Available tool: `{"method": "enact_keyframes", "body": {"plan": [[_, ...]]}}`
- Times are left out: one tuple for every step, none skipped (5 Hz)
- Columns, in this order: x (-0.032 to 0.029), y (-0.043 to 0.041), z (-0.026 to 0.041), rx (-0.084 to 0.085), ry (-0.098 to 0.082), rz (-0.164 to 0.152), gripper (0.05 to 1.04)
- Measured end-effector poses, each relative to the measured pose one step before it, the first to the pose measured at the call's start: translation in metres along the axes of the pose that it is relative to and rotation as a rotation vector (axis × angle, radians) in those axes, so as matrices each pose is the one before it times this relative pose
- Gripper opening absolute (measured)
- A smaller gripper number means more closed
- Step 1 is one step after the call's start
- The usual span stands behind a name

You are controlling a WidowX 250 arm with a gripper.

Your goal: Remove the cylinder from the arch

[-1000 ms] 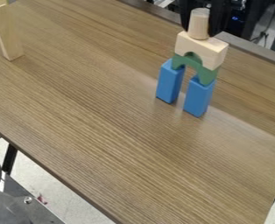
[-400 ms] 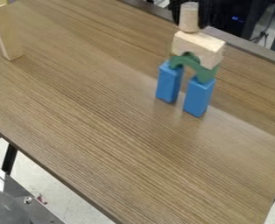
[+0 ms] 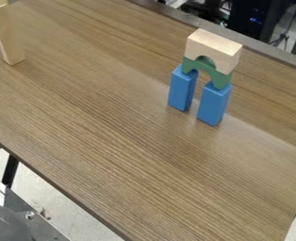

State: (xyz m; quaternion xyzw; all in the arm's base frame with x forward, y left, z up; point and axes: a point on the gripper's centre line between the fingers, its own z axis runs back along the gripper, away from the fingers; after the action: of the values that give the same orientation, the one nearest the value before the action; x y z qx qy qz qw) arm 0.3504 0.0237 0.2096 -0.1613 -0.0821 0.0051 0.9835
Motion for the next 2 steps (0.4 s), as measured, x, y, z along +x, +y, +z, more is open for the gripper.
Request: {"method": "enact_keyframes", "body": {"plan": [[0.02413,0.04404,0.01245,-0.0199,-0.0327,0.1399,0.579],[0.03375,0.05366,-0.02729,0.0491,0.0769,0.1317,0.579]]}}
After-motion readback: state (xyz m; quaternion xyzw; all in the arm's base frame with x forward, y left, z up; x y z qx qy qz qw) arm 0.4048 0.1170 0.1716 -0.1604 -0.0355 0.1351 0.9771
